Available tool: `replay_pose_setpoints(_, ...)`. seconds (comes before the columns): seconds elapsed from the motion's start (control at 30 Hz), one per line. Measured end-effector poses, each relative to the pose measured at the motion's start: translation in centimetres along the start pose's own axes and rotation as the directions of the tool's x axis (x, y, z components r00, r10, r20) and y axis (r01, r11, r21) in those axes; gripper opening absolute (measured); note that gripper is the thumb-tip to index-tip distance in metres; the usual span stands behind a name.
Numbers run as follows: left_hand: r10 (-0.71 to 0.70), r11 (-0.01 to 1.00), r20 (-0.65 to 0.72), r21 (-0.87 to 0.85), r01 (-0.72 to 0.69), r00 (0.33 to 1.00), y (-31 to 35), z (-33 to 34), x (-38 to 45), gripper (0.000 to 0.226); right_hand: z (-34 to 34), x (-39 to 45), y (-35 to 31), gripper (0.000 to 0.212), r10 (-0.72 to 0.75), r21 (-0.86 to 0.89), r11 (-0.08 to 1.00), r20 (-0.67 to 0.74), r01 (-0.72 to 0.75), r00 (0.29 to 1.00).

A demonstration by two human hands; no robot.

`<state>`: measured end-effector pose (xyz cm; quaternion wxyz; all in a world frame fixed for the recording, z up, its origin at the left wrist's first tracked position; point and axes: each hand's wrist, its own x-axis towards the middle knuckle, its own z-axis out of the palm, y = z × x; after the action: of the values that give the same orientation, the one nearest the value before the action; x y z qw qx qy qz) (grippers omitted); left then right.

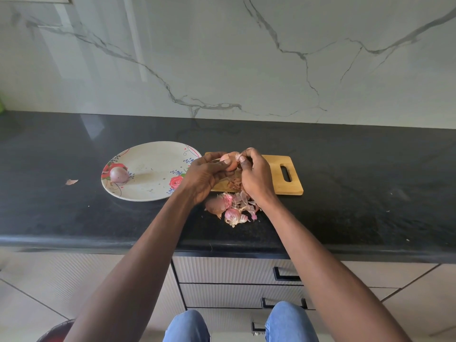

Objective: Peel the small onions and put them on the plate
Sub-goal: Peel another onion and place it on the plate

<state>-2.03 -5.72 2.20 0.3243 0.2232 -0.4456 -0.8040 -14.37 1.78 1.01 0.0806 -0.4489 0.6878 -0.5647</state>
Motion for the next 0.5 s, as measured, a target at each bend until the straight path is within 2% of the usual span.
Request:
replay_pose_setpoints(0.13,0.004,1.000,-0.035,-0.026,-0.005,0.999,0.03,-0.09,0.12,0.029,-0.21,0.11,-0.16,0.012,0.035,0.029,0.999,-0.028,-0.035,0.999)
replay_pose_setpoints(0.3,-0.001,0.999,-0.025,-0.033,0.000,1.000,0.14,-0.12,0.01,0.021,-0.35,0.27,0.04,0.013,0.135,0.159,0.979,-0.047,-0.126,0.990)
replay_pose_setpoints(0.5,0.027,0.997,-0.069,-0.069,-0.032,0.997,0.36,-0.33,0.16,0.016,-0.80,0.22,0.21,0.007,0.116,0.120,0.988,-0.135,-0.100,0.984)
